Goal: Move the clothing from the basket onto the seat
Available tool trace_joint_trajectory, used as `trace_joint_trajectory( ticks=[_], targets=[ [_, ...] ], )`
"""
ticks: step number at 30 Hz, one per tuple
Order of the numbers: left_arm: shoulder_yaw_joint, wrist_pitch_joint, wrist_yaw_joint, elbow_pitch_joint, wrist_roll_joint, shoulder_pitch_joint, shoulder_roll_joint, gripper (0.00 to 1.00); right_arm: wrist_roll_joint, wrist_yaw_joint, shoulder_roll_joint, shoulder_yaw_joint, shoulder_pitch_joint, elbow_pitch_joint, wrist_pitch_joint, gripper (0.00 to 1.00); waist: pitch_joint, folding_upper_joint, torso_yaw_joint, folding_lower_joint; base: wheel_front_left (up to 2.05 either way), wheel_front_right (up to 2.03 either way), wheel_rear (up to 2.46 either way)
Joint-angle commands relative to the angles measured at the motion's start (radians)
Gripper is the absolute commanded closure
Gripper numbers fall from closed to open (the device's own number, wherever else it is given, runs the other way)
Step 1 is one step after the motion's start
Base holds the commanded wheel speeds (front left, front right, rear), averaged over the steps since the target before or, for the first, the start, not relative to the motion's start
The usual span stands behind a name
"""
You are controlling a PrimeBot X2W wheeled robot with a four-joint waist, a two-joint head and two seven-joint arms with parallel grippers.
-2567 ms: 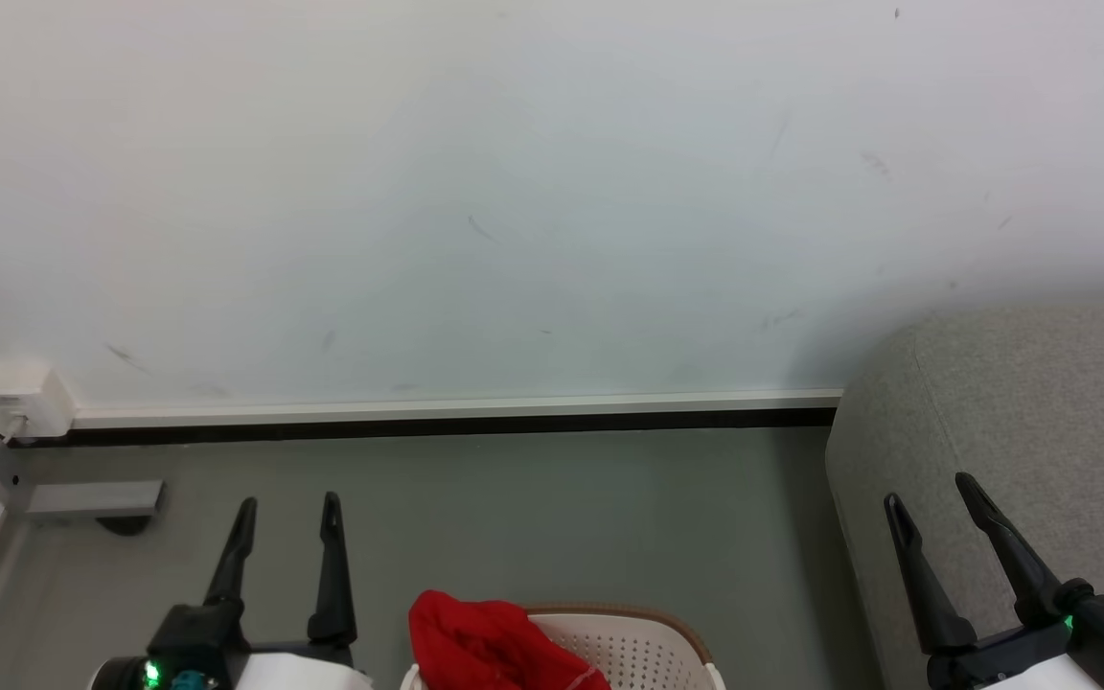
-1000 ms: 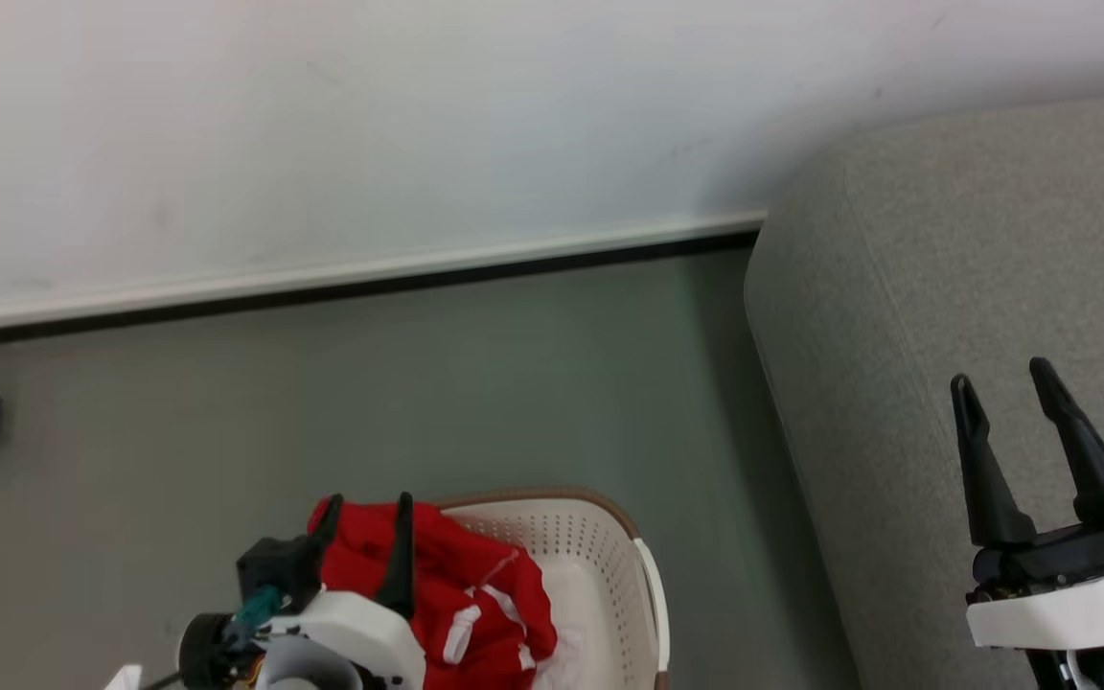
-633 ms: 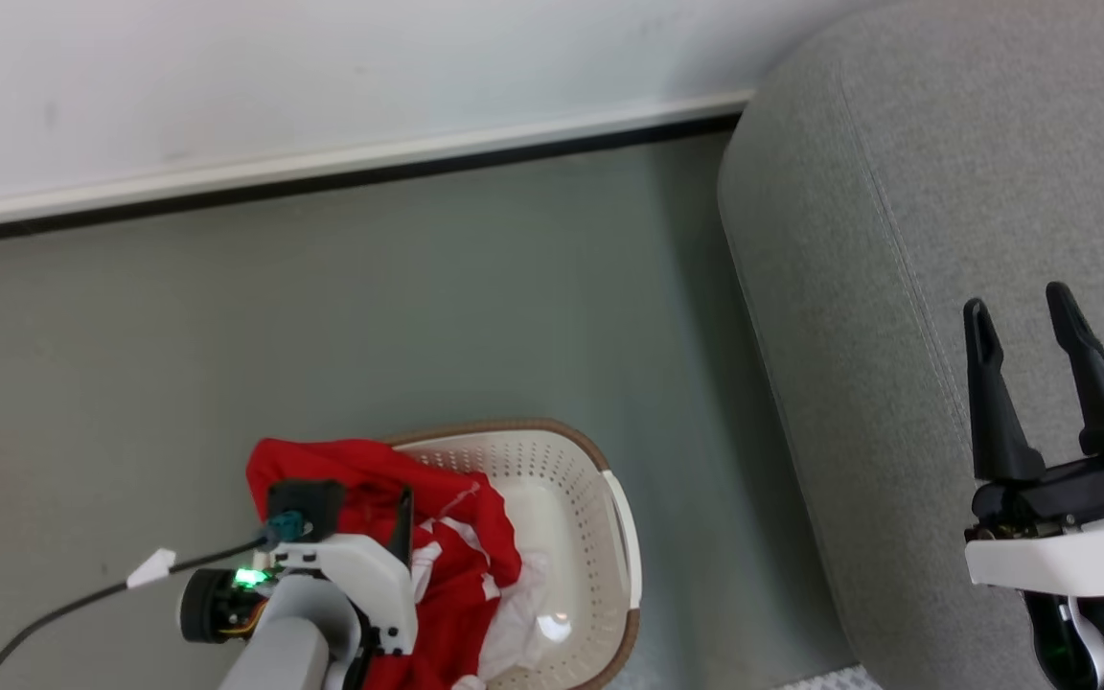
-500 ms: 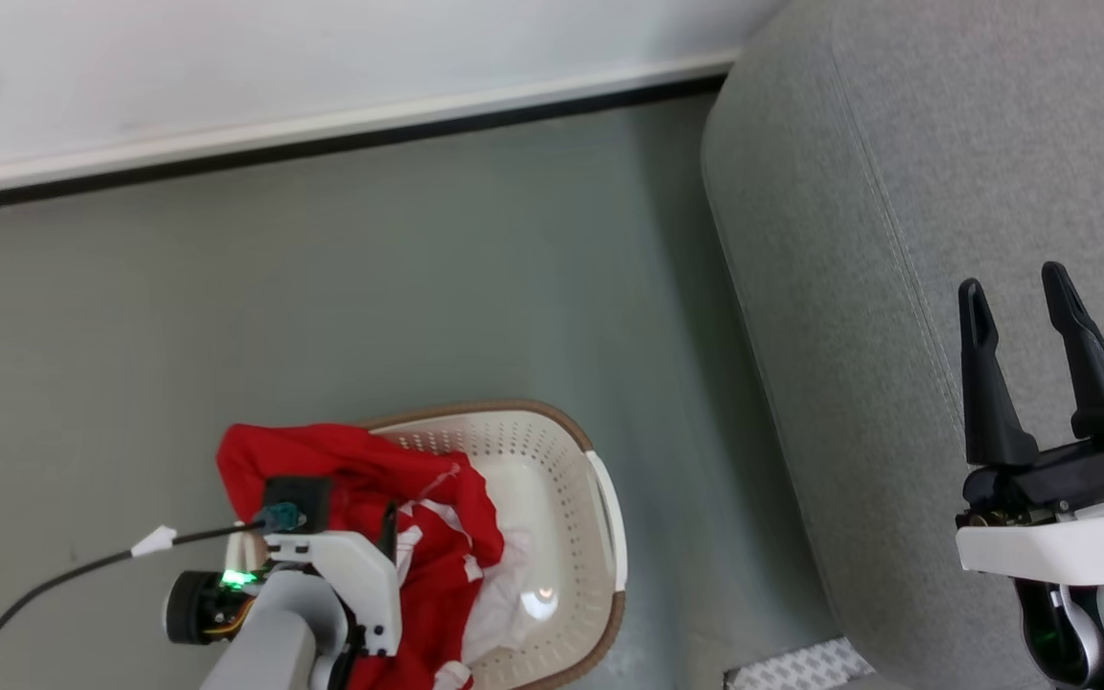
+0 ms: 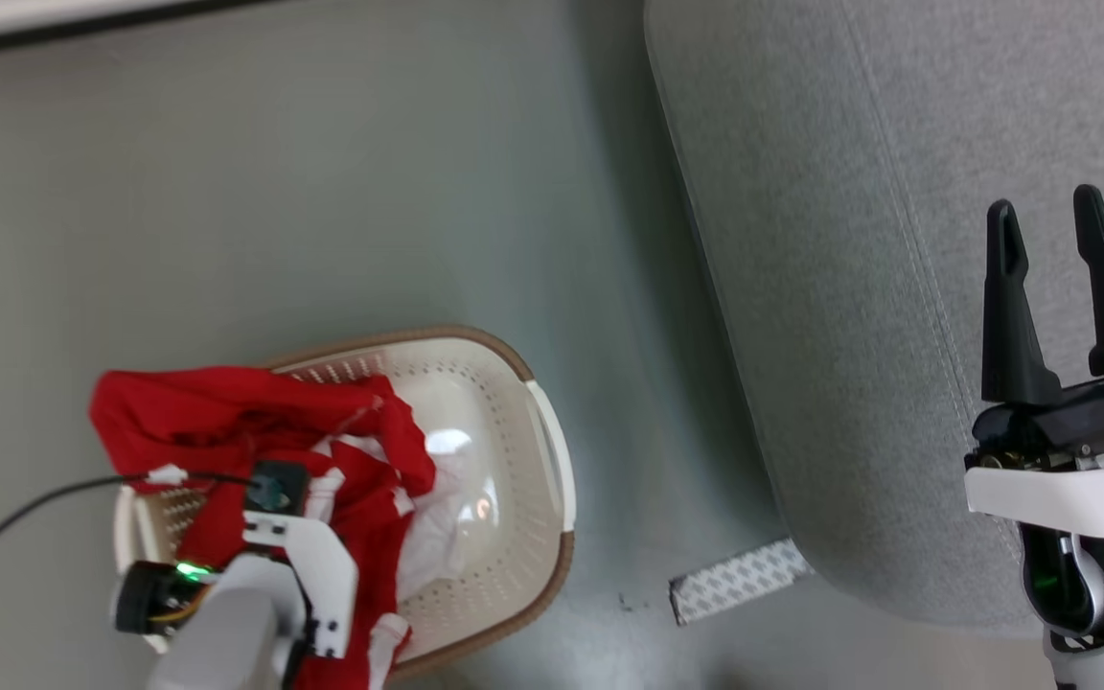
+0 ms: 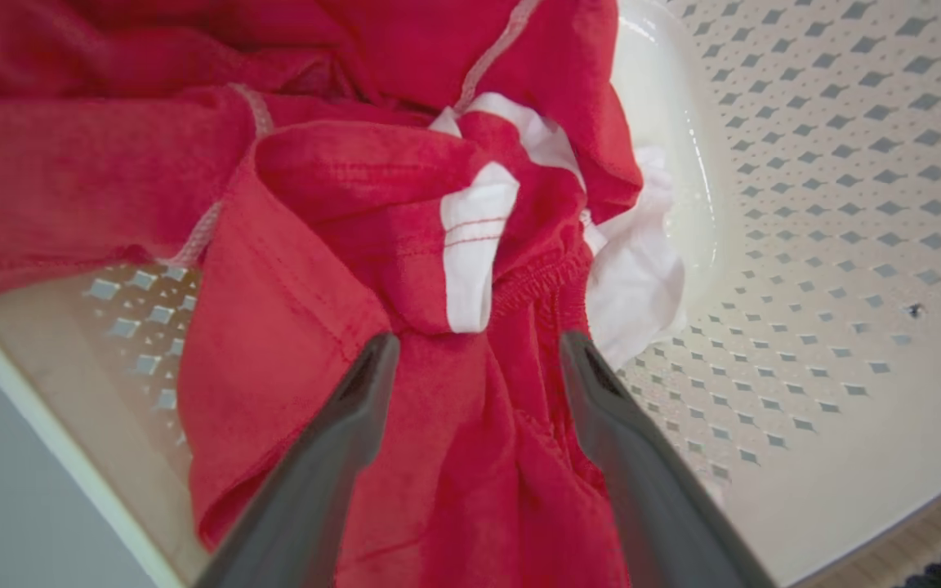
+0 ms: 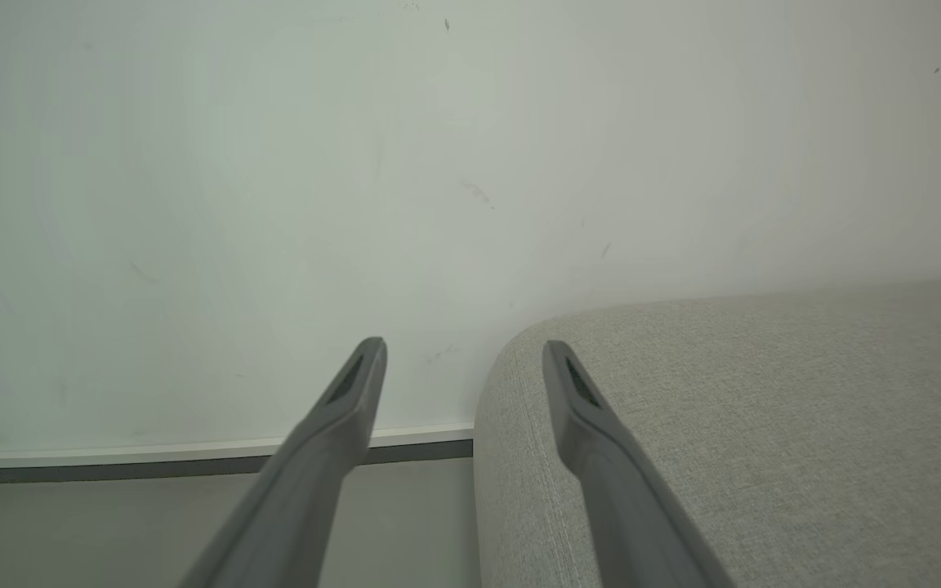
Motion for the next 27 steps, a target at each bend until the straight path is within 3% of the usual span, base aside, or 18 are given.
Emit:
trace_joint_trajectory(
  ticks=[1,19,26,27],
  targets=[
    [-0.002,0.018,0.003,0.024,0.008,-0.029,0.022,0.0,0.007,-0.002,0.008,0.001,-0.025,-0.003,-0.003,0.0,0.066,0.0,-0.039,-0.0002,0.0,0.0,0.0],
    [-0.049,0.203,0.065,0.094,0.036,-0.176,0.091,0.0,0.033,-0.002,0.058,0.032,-0.105,0.001,-0.003,0.0,0.283,0.0,-0.123,-0.0002,0.0,0.0,0.0],
    [-0.063,0.215,0.091,0.099,0.033,-0.203,0.079,0.0,0.034,-0.002,0.058,0.024,-0.116,-0.003,-0.003,0.0,0.32,0.0,-0.124,-0.0002,0.0,0.0,0.0],
    [-0.066,0.211,0.098,0.099,0.032,-0.199,0.071,0.15,0.032,-0.002,0.057,0.022,-0.114,-0.004,-0.003,0.0,0.32,0.0,-0.121,-0.0002,0.0,0.0,0.0]
  ],
)
